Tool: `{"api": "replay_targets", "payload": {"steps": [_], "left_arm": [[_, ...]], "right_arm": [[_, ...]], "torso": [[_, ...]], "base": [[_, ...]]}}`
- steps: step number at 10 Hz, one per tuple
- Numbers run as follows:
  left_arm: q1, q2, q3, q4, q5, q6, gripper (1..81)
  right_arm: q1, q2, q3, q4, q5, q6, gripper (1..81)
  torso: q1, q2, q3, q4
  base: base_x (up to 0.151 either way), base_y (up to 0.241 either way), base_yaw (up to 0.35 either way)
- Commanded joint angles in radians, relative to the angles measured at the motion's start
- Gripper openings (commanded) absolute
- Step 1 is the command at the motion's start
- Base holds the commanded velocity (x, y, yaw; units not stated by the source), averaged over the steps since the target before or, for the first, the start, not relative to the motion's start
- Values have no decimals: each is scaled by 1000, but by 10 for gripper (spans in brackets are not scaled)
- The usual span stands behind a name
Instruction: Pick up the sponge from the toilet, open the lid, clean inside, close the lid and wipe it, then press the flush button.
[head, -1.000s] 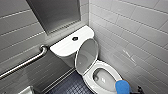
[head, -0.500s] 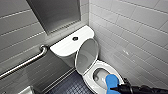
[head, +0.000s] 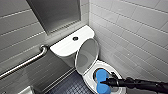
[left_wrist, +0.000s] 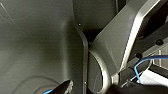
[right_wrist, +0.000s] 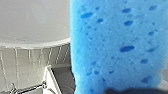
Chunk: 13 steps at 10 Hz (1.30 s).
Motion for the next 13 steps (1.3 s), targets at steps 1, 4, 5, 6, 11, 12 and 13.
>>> {"api": "replay_targets", "payload": {"steps": [1, 4, 5, 6, 11, 12, 13], "left_arm": [[20, -12, 20, -2, 86, 2, 811], [20, -12, 17, -6, 86, 2, 811], [20, -12, 17, -6, 86, 2, 811], [20, -12, 17, -7, 86, 2, 811], [20, -16, 15, -9, 86, 1, 811], [20, -15, 15, -9, 86, 1, 811], [20, -13, 15, -7, 86, 1, 811]], "right_arm": [[140, 115, -94, -5, -60, 22, 10], [186, 223, -189, -6, -60, 65, 10], [191, 259, -224, -6, -62, 69, 10], [184, 298, -267, -5, -60, 71, 10], [131, 446, -459, 0, 29, 246, 10], [119, 470, -479, 0, 26, 247, 10], [99, 486, -493, -5, 24, 247, 10]], "torso": [[0, 0, 0, 0], [0, 0, 0, 0], [0, 0, 0, 0], [0, 0, 0, 0], [0, 0, 0, 0], [0, 0, 0, 0], [0, 0, 0, 0]], "base": [[0, 0, 0], [0, 0, 0], [0, 0, 0], [0, 0, 0], [0, 0, 0], [0, 0, 0], [0, 0, 0]]}}
